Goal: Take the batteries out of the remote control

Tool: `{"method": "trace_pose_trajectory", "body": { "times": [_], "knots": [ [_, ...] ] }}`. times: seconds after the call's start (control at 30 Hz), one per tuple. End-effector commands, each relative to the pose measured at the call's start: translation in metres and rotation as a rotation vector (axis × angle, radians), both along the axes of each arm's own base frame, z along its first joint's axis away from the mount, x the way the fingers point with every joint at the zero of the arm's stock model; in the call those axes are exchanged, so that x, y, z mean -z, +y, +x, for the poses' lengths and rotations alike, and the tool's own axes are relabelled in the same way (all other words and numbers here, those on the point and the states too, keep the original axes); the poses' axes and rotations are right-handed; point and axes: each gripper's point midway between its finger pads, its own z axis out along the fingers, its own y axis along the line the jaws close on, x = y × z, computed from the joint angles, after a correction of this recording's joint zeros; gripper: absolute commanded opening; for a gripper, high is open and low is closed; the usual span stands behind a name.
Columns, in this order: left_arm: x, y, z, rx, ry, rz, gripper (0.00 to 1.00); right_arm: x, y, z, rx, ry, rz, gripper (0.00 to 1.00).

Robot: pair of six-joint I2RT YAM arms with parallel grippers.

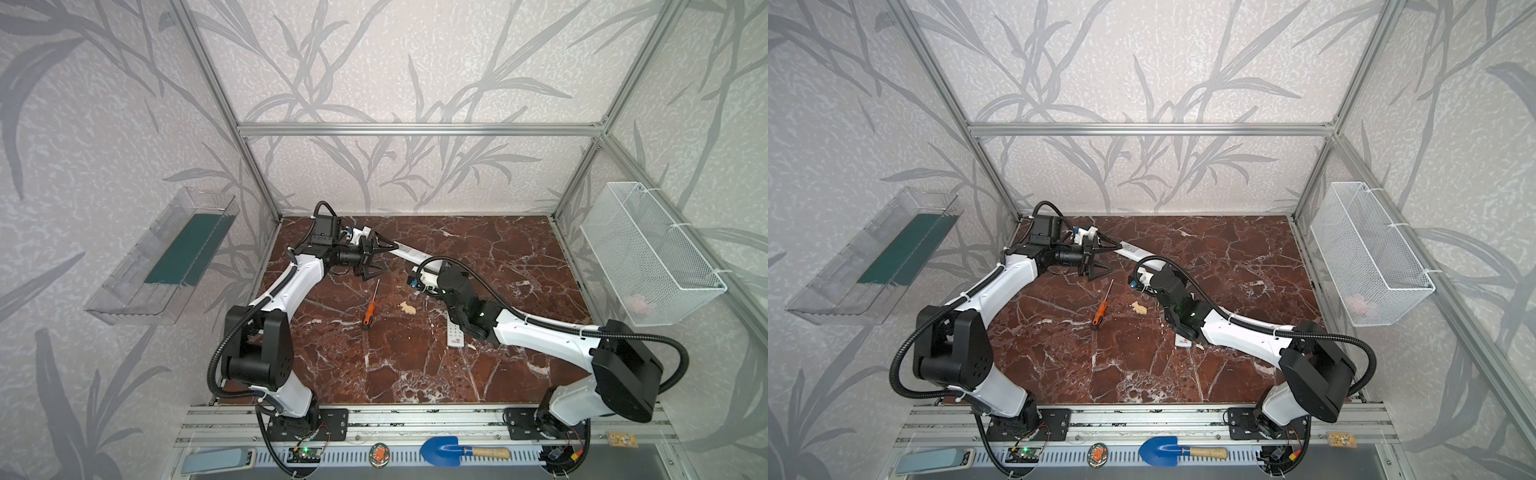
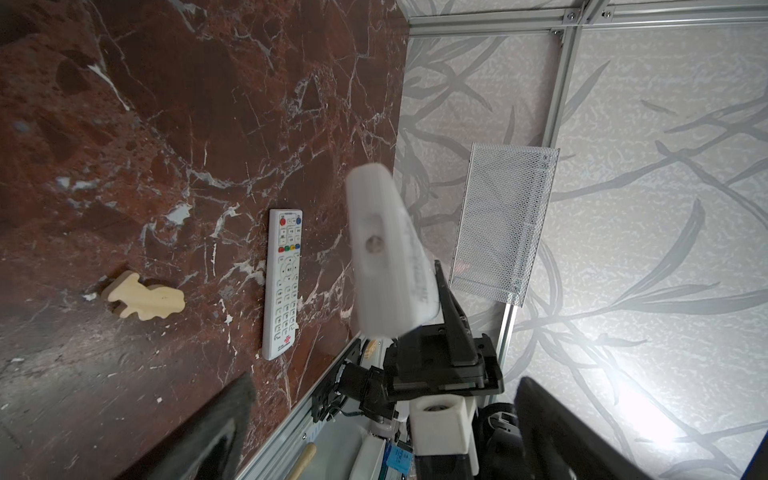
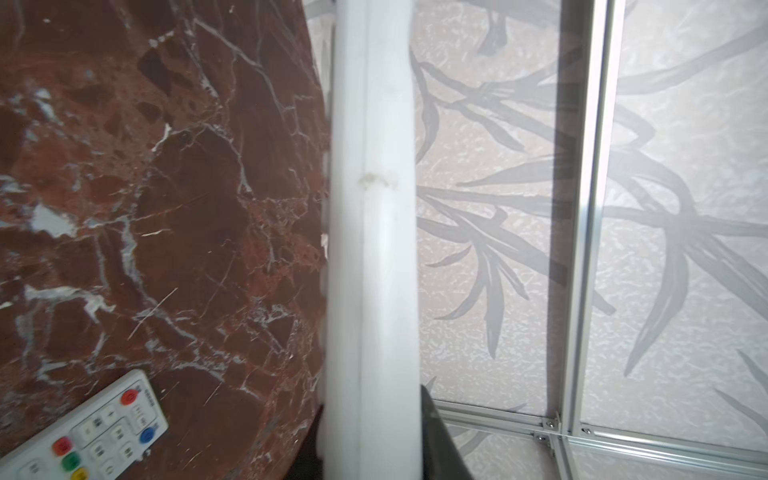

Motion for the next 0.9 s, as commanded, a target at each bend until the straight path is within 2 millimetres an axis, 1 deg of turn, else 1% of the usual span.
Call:
{"method": "trace_pose_trajectory", "body": {
  "times": [0.0, 0.1, 0.17, 0.3, 0.37, 0.4, 0.43, 0.6, 0.77, 0.87],
  "knots": [
    [-0.004, -0.008, -0.006, 0.042, 0.029, -0.023, 0.98, -0.046, 0.01, 0.003, -0.027, -0.134, 0.063, 0.0],
    [-0.01, -0.013, 0.0, 0.043, 0.017, -0.054, 0.95, -0.048, 0.019, 0.002, -0.068, -0.153, 0.022, 0.0],
    [-0.02, -0.016, 0.007, 0.036, -0.004, -0.086, 0.92, -0.053, 0.022, 0.003, -0.076, -0.18, 0.013, 0.0],
    [-0.029, -0.02, 0.016, 0.031, -0.012, -0.127, 0.87, -0.061, 0.026, 0.001, -0.102, -0.203, 0.017, 0.0],
    [-0.03, -0.022, 0.017, 0.034, -0.01, -0.14, 0.83, -0.062, 0.028, 0.001, -0.112, -0.206, 0.012, 0.0],
    [-0.03, -0.023, 0.018, 0.035, -0.009, -0.143, 0.8, -0.063, 0.028, 0.001, -0.114, -0.21, 0.012, 0.0],
    [-0.031, -0.023, 0.018, 0.035, -0.012, -0.149, 0.77, -0.062, 0.029, 0.001, -0.117, -0.215, 0.01, 0.0],
    [-0.036, -0.027, 0.021, 0.036, -0.017, -0.181, 0.69, -0.056, 0.03, -0.001, -0.133, -0.207, -0.008, 0.0],
    [-0.042, -0.029, 0.025, 0.032, -0.025, -0.218, 0.61, -0.054, 0.029, -0.004, -0.144, -0.207, -0.008, 0.0],
    [-0.042, -0.03, 0.023, 0.038, -0.021, -0.227, 0.55, -0.05, 0.026, -0.005, -0.144, -0.196, -0.01, 0.0]
  ]
}}
